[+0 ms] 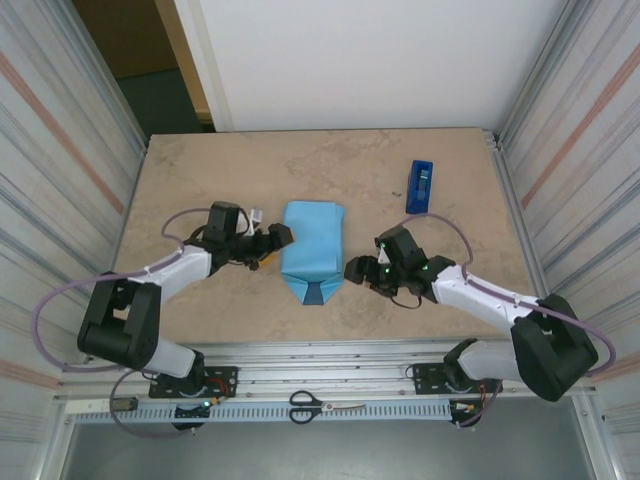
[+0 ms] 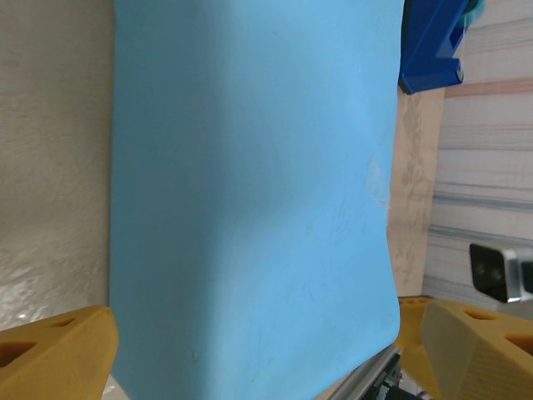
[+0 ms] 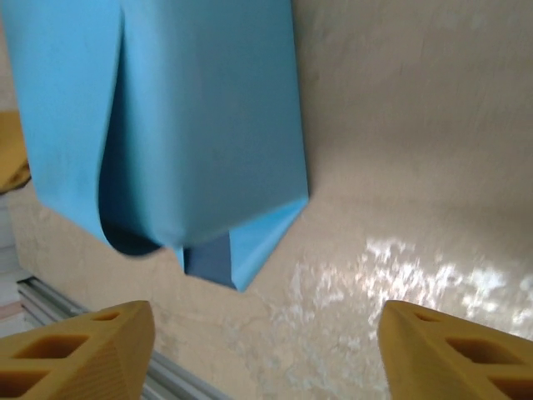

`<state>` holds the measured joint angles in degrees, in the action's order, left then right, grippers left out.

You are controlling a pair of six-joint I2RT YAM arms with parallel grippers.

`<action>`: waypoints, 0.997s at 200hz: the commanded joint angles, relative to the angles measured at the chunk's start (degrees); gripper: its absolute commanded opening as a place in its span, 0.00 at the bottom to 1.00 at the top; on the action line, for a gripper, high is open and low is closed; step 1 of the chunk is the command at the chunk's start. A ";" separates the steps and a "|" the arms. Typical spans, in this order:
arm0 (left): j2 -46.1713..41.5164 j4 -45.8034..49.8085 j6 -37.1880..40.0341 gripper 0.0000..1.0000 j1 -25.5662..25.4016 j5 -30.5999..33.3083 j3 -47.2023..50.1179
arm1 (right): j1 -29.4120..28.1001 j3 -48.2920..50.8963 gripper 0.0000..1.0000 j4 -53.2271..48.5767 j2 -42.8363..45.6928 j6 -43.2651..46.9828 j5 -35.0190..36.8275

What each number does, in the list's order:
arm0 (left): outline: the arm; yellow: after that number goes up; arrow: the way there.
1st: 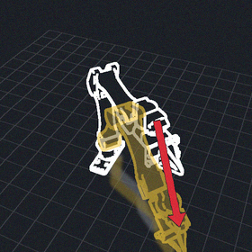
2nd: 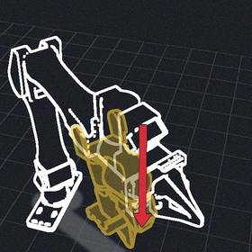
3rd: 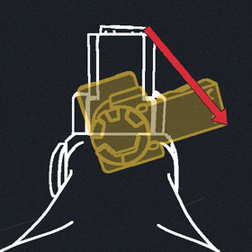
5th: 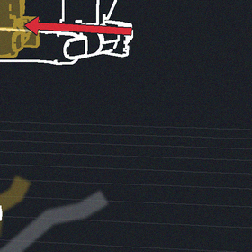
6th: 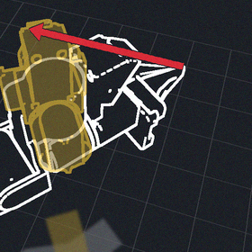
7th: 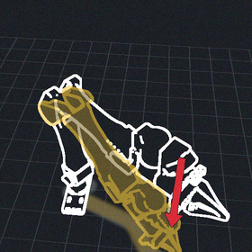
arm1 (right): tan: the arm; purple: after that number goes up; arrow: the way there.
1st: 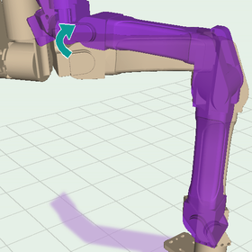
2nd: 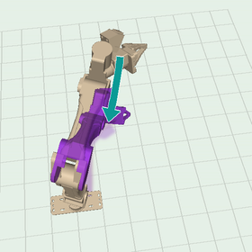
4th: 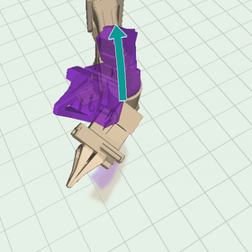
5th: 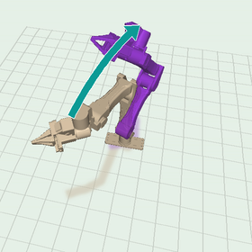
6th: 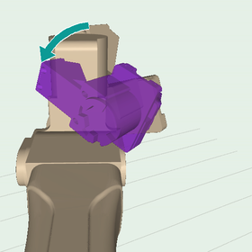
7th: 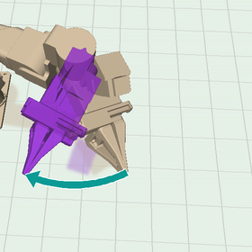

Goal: Wrap the gift box in paper

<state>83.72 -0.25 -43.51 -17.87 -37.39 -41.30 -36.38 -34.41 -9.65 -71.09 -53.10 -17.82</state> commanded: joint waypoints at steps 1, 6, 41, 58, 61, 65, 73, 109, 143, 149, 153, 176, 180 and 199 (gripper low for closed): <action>1.66 -1.38 0.24 0.93 -1.86 -5.09 -1.10 | -1.05 3.74 0.64 5.66 2.41 -5.23 0.28; 2.22 -0.64 0.46 0.92 -2.33 -4.76 -1.27 | -1.22 4.34 0.62 6.58 2.68 -5.90 0.01; 3.90 -1.10 -1.05 0.90 -4.28 -3.13 0.10 | -2.72 7.99 0.51 11.33 2.70 -11.61 -1.06; 3.82 -2.34 -2.49 0.90 -5.17 -2.87 0.70 | -3.86 8.39 0.48 12.76 1.23 -13.43 -1.21; 3.84 -2.38 -2.63 0.90 -5.36 -2.81 0.69 | -4.01 8.40 0.47 12.85 0.89 -15.33 -1.23; 3.90 -2.52 -2.76 0.90 -5.69 -2.69 0.69 | -4.26 8.35 0.46 13.02 0.45 -16.31 -1.22; 3.99 -2.52 -3.11 0.90 -6.31 -2.61 0.52 | -4.78 8.41 0.45 13.93 -0.49 -17.21 -1.26; 4.08 -2.20 -4.03 0.90 -8.10 -0.63 0.46 | -5.72 10.14 0.40 16.81 -2.68 -21.46 1.08; 3.38 -0.14 -3.07 0.91 -8.24 1.14 0.11 | -5.64 8.81 0.36 16.60 -5.80 -21.93 1.76; 3.25 0.40 -2.68 0.91 -8.24 1.43 -0.16 | -5.57 8.58 0.35 16.62 -6.50 -21.96 1.83; 3.20 0.66 -2.52 0.91 -8.24 1.50 -0.31 | -5.54 8.45 0.34 17.05 -6.95 -21.96 1.83; 2.77 1.00 -2.11 0.92 -8.24 1.53 -0.49 | -5.21 7.81 0.33 19.28 -9.28 -21.91 1.23; 2.72 0.93 -2.11 0.92 -8.24 1.57 -0.51 | -5.24 7.52 0.33 19.16 -9.67 -21.88 1.21; 2.50 1.25 -1.72 0.92 -8.24 1.39 -0.61 | -5.17 6.83 0.30 19.89 -11.12 -21.54 1.16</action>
<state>87.53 -0.58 -46.54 -26.00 -36.36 -41.23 -41.71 -25.47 8.21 -79.92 -73.78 -17.65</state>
